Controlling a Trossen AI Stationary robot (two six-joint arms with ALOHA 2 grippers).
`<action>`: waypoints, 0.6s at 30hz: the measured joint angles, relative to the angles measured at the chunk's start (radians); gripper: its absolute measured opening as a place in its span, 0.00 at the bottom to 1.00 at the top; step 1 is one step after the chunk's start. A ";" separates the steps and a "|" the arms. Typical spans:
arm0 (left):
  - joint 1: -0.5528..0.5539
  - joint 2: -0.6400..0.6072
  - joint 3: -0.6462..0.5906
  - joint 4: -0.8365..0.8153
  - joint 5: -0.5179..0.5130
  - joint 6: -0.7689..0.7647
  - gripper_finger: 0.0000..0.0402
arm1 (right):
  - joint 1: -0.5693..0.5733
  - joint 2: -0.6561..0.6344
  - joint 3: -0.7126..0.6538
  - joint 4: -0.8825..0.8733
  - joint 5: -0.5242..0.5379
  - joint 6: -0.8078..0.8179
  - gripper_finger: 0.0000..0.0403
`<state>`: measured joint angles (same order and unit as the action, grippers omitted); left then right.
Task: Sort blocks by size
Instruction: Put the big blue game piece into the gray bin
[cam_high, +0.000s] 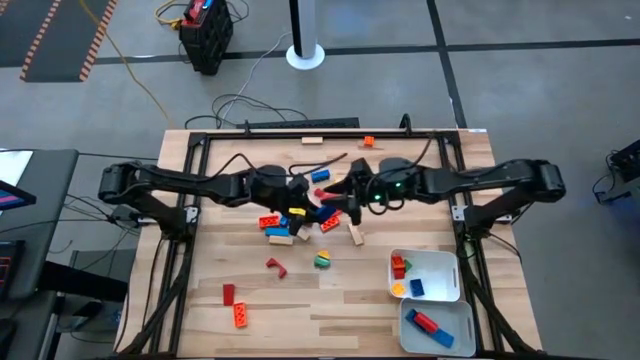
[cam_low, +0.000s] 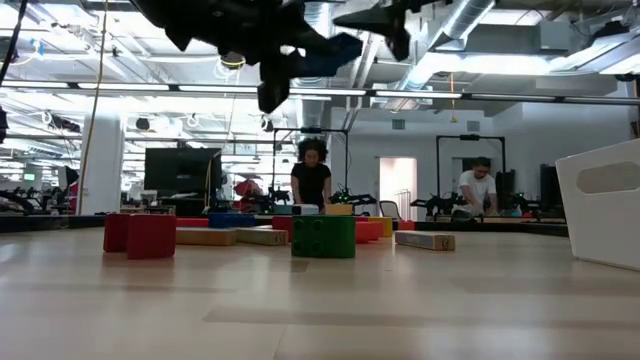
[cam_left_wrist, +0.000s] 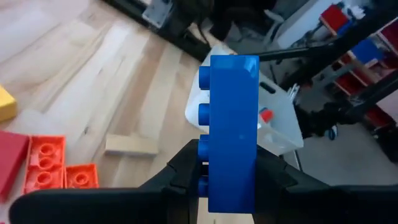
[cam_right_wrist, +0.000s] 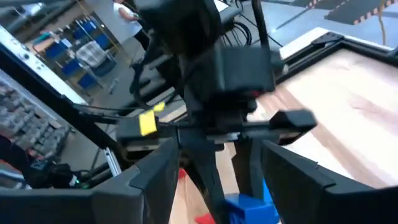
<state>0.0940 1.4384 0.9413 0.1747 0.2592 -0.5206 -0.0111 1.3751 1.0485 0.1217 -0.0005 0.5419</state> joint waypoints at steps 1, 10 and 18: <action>0.003 -0.011 0.000 0.003 0.000 0.000 0.22 | 0.003 0.011 0.000 0.010 0.002 0.009 0.62; 0.037 -0.120 0.000 0.001 -0.022 0.060 0.22 | 0.054 0.086 0.000 0.173 0.151 -0.015 0.62; 0.053 -0.131 0.000 0.001 -0.016 0.068 0.22 | 0.048 0.134 0.000 0.275 0.165 -0.016 0.58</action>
<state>0.1474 1.3079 0.9417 0.1758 0.2433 -0.4530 0.0368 1.5093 1.0485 0.3965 0.1646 0.5262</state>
